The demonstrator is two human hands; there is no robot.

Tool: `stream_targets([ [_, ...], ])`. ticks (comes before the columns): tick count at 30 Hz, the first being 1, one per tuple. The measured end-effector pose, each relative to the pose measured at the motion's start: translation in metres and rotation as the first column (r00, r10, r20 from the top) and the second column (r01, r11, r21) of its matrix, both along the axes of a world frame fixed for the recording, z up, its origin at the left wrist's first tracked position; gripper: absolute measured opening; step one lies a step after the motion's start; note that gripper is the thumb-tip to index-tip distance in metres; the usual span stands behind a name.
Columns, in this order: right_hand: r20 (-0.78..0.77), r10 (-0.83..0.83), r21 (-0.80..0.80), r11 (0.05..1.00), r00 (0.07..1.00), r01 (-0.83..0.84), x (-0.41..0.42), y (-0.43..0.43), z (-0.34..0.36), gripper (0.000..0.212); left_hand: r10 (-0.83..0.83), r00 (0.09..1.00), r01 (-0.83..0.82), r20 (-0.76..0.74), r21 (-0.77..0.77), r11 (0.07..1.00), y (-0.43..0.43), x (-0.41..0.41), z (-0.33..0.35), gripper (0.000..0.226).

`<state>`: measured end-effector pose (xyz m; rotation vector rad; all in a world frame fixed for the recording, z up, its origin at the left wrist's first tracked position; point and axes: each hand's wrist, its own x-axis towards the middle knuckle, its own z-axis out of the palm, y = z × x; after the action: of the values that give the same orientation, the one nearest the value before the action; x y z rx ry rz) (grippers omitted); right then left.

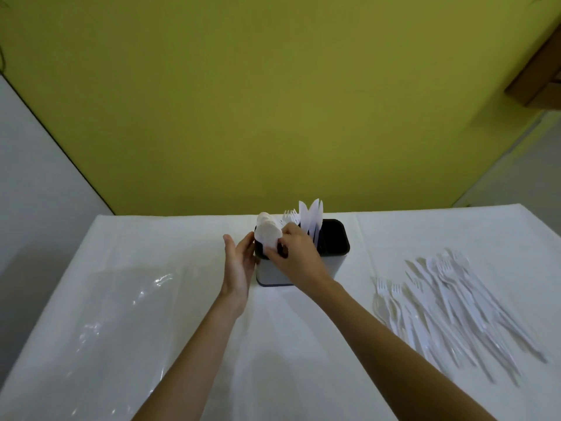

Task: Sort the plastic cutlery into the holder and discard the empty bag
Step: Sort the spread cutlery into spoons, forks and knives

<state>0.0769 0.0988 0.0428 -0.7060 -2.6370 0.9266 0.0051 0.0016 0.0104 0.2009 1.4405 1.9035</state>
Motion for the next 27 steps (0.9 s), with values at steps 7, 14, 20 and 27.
stream_targets([
  [7,-0.022,-0.071,0.01,0.997,0.997,0.071,0.005,-0.004,-0.003,0.032,-0.014,0.998,0.013,0.056,0.032,0.999,-0.003,-0.007,-0.007,0.076],
  [14,-0.242,0.007,0.091,0.996,0.97,0.015,0.012,-0.013,0.007,0.052,-0.01,0.999,0.007,0.053,0.062,0.998,-0.003,-0.005,-0.007,0.075],
  [20,-0.044,0.276,0.372,0.896,0.96,-0.241,0.011,-0.012,-0.005,0.061,-0.043,0.999,0.042,0.025,0.054,0.998,-0.005,-0.005,-0.009,0.074],
  [27,0.026,0.281,0.393,0.879,0.959,-0.269,0.019,-0.007,-0.01,0.064,0.011,1.0,-0.011,-0.003,-0.02,1.0,-0.008,-0.017,0.0,0.076],
])
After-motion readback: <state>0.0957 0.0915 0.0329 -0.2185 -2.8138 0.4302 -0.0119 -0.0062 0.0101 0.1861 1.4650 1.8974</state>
